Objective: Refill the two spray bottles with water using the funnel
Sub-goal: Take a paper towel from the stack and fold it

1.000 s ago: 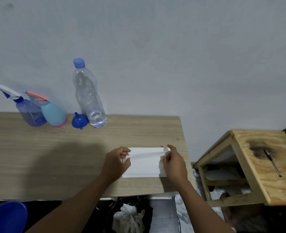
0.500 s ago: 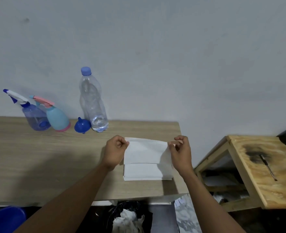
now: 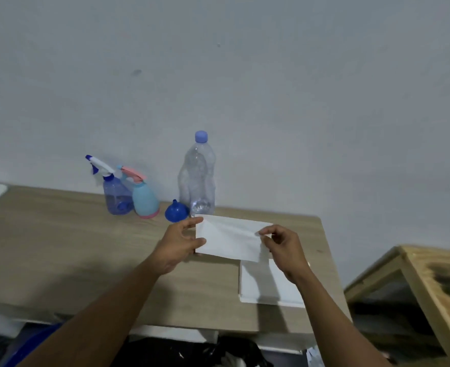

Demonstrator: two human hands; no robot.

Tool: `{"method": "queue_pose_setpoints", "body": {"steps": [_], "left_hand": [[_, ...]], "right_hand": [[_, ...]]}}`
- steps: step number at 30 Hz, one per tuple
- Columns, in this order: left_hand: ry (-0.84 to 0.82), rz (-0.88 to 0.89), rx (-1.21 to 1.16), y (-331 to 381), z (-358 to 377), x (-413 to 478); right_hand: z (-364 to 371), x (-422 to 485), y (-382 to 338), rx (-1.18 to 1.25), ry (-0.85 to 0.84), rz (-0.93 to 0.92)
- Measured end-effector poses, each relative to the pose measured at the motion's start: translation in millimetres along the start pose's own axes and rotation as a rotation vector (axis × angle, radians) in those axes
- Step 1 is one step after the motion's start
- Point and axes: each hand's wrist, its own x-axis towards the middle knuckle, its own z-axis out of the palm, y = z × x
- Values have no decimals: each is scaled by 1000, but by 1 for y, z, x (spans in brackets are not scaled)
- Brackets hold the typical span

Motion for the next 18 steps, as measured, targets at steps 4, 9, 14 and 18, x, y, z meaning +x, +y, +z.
{"method": "queue_pose_setpoints", "body": {"steps": [4,9,14,18], "left_hand": [[-25,-79,45,-31,-77,-12],[2,-154,88,-70,-187,-24],[52,-131,221,-97,-297,-13],[51,-131,311,-96,-358,12]], "right_hand": [[74,-5,-3,5,-27,74],[185,-15,-5,-62,-188,121],[294,-12,-17,-104,-294,148],[362,6,-22,-177,-321,103]]}}
